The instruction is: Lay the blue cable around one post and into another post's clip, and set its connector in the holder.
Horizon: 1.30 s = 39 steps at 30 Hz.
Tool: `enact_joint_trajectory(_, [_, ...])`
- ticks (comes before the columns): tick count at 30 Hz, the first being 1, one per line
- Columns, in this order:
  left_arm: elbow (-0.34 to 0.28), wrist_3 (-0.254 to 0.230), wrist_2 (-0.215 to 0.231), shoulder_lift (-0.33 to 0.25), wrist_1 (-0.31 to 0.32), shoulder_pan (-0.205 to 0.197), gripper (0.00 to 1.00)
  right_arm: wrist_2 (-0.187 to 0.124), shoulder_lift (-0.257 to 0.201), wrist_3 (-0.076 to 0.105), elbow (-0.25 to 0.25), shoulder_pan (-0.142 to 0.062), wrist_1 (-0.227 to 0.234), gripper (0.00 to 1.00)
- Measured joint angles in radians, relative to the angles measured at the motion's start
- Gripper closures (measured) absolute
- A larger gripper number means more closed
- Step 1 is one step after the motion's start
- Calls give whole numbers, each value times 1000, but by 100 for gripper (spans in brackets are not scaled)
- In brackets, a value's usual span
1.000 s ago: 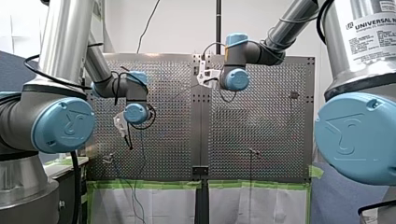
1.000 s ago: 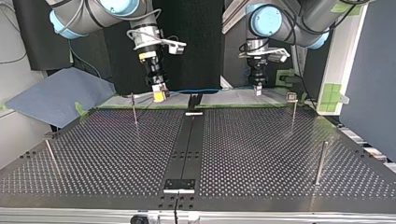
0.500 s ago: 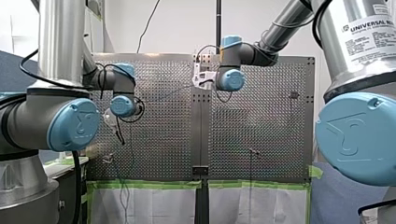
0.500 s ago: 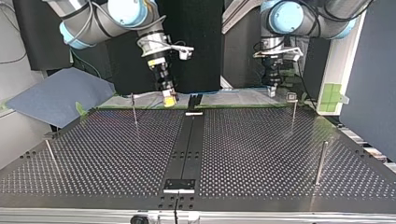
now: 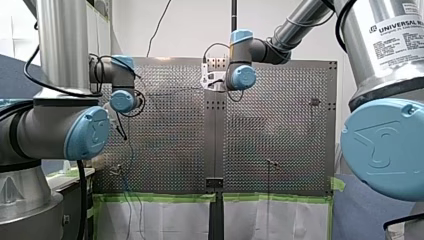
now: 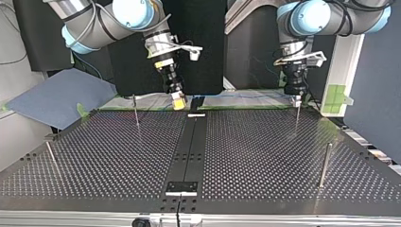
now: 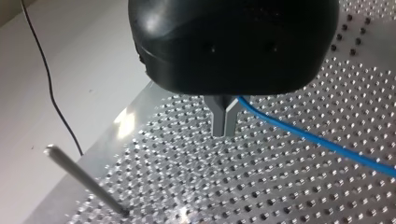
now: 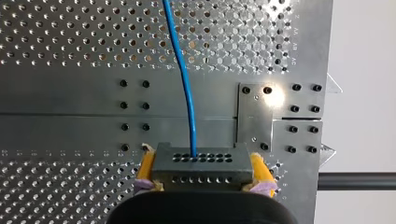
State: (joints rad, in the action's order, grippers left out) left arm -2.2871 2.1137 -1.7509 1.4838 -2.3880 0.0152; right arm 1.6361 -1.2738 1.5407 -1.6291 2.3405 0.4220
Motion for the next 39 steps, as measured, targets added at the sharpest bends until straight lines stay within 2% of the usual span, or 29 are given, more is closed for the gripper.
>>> enact_joint_trajectory(4, [5, -18, 14, -9, 14, -29, 98, -4, 1, -2, 4, 6, 9, 100])
enact_joint_trajectory(10, [42, -7, -18, -44, -6, -56, 98, -20, 3, -3, 38, 17, 0, 100])
enact_joint_trajectory(17, [99, 23, -63, -102, -61, -74, 98, -25, 14, -4, 96, 37, -23, 100])
enact_joint_trajectory(24, [165, 59, -51, -151, -126, -88, 98, -25, 42, -3, 167, 56, -38, 100])
enact_joint_trajectory(29, [218, 68, -35, -156, -152, -92, 98, -26, 77, -1, 219, 68, -55, 100])
enact_joint_trajectory(34, [260, 75, -35, -137, -161, -97, 98, -27, 109, 4, 258, 73, -72, 100])
enact_joint_trajectory(39, [300, 84, -48, -101, -171, -100, 98, -28, 134, 18, 298, 72, -96, 100])
